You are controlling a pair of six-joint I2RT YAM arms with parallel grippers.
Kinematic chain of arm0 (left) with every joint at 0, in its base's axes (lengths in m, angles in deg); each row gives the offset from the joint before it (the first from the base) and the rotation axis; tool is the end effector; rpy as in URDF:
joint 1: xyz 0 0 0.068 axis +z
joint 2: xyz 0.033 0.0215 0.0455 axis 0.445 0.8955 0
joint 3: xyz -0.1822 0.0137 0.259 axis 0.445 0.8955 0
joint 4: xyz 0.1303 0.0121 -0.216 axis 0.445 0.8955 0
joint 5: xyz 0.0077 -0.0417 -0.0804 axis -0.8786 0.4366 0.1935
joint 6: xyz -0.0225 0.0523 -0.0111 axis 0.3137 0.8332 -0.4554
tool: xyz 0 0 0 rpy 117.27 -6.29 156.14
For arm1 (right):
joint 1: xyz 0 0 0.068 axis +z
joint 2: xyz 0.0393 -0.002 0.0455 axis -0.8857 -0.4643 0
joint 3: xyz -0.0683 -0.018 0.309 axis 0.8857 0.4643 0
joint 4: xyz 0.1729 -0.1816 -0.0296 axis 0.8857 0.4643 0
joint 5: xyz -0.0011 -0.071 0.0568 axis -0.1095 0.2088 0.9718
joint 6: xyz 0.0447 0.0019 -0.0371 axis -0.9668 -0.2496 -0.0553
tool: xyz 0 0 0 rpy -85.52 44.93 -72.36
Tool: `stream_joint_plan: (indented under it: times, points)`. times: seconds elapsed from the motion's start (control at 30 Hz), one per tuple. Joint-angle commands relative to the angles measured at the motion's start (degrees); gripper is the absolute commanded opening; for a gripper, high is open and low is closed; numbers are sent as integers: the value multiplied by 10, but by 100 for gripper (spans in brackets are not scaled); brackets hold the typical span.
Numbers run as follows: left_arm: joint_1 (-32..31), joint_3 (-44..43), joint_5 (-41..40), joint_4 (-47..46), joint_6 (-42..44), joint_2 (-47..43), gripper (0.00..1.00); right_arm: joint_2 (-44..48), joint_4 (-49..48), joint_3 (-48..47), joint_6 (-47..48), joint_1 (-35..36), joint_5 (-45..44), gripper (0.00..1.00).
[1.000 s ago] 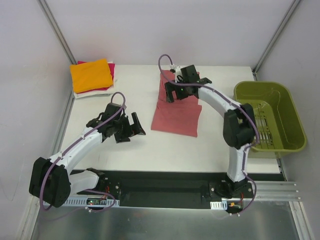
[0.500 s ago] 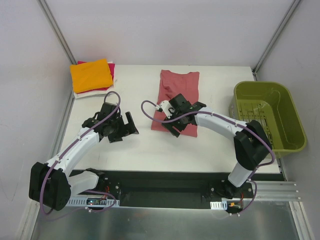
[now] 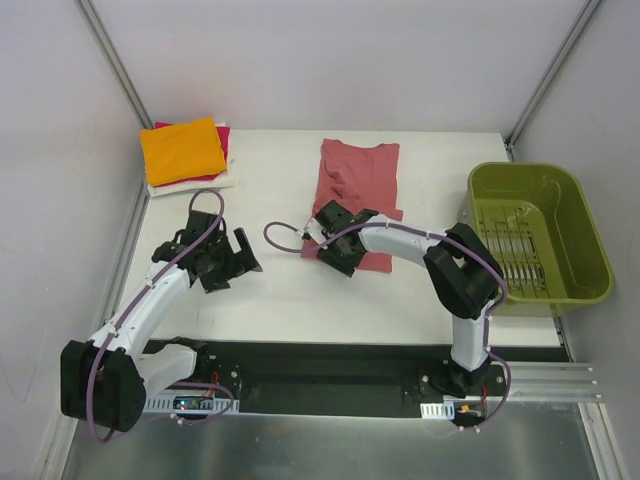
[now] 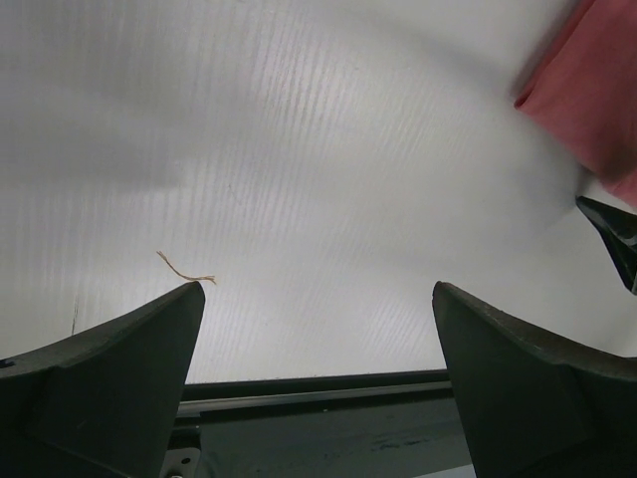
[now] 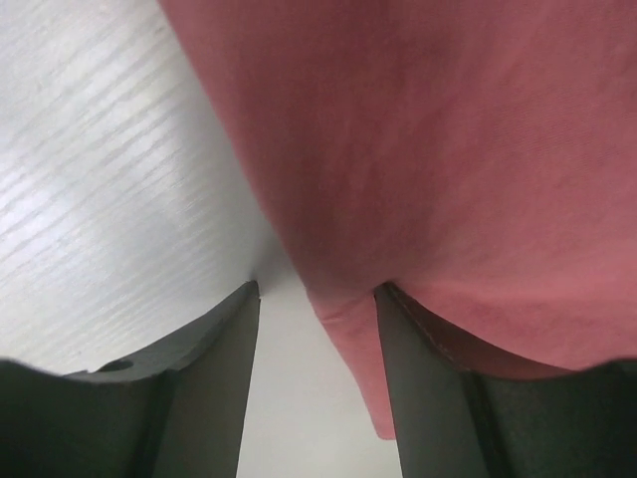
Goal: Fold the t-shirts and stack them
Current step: Grab one side of the 2/3 rectangular tshirt with right arm
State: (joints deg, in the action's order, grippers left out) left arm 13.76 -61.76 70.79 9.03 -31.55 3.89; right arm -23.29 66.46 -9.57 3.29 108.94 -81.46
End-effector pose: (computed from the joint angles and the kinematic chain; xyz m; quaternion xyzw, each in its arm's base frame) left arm 0.1755 -0.0456 0.2717 -0.1760 0.9276 -0.1986 0.2629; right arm 0.2781 0.2887 0.2117 -0.6325 0.7463 -0.0221 0.2064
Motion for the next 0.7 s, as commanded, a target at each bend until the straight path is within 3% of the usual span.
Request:
stream_joint_plan:
  times: [0.0,0.2,0.37,0.4,0.67]
  points:
    - [7,3,-8,11,6,-11,99,-20,-16,-26,9,-1,-46,49]
    - [11,1,-12,20,7,-22,99,-28,-2,-23,-17,8,-53,16]
    - [14,-14,-32,43,13,-47,99,23,78,-21,-107,74,-38,8]
    - [15,-21,-43,54,14,-51,99,33,95,-24,-146,86,0,3]
    - [17,-95,-147,131,19,-87,99,135,123,-8,-267,139,379,1]
